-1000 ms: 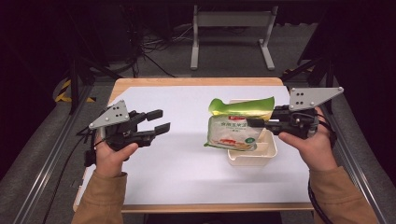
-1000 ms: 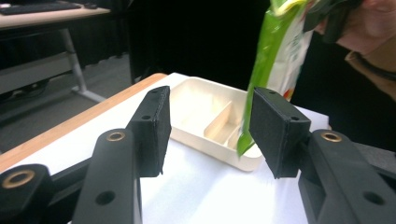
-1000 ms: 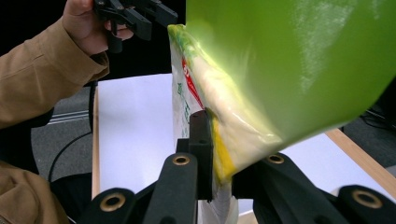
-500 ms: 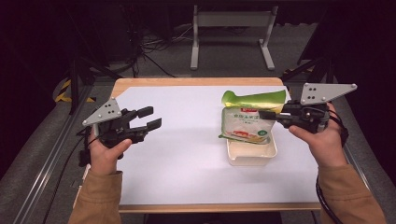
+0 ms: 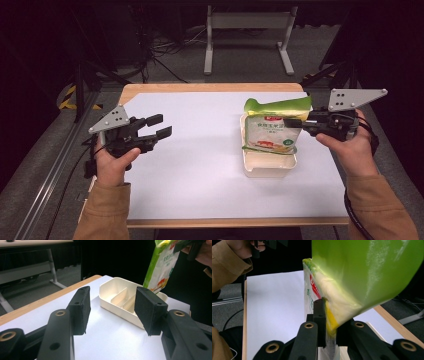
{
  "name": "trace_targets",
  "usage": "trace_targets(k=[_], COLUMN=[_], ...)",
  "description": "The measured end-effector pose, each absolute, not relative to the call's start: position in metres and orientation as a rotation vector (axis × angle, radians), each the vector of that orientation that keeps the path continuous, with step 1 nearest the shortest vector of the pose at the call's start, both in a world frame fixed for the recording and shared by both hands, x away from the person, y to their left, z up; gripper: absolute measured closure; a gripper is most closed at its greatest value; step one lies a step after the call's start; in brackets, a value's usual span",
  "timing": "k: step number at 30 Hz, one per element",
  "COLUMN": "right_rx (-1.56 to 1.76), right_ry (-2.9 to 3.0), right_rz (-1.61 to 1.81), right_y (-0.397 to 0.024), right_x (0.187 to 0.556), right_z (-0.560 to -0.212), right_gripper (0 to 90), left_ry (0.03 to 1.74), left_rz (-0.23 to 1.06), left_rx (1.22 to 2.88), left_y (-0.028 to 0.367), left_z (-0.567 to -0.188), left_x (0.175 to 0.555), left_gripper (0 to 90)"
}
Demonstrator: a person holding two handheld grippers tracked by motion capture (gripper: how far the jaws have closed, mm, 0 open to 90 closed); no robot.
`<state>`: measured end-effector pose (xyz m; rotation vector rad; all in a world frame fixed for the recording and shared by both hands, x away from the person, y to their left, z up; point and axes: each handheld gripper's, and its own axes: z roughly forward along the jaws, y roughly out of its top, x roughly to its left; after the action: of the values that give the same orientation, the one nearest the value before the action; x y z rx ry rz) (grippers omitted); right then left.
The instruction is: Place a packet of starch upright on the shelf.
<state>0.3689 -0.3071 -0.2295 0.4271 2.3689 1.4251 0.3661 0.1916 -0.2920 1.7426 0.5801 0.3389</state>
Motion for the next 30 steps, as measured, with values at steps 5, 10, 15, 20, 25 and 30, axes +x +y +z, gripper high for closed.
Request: trace_targets(k=[5, 10, 15, 20, 25, 30], right_rx=[0.446, 0.461, 0.466, 0.469, 0.464, 0.46], right_ry=[2.387, 2.404, 2.42, 2.432, 2.443, 2.456], right_rz=[1.415, 1.413, 1.43, 1.443, 1.452, 1.456], right_y=[-0.311, -0.312, -0.313, -0.314, -0.31, -0.303], right_x=[0.37, 0.372, 0.373, 0.374, 0.378, 0.382], right_z=[-0.235, -0.241, -0.246, -0.251, -0.258, -0.266], right_gripper=[81.6, 81.6, 81.6, 81.6, 81.7, 81.7], left_ry=[0.583, 0.585, 0.582, 0.584, 0.586, 0.589], left_rz=[0.333, 0.331, 0.328, 0.324, 0.32, 0.315], left_rx=[1.748, 1.749, 1.753, 1.758, 1.762, 1.764], left_y=[0.192, 0.191, 0.19, 0.19, 0.189, 0.19], left_z=[-0.292, -0.293, -0.293, -0.294, -0.295, -0.296], left_x=[0.366, 0.367, 0.367, 0.367, 0.369, 0.369], left_gripper=[47.8, 47.7, 47.1, 46.9, 46.8, 46.5])
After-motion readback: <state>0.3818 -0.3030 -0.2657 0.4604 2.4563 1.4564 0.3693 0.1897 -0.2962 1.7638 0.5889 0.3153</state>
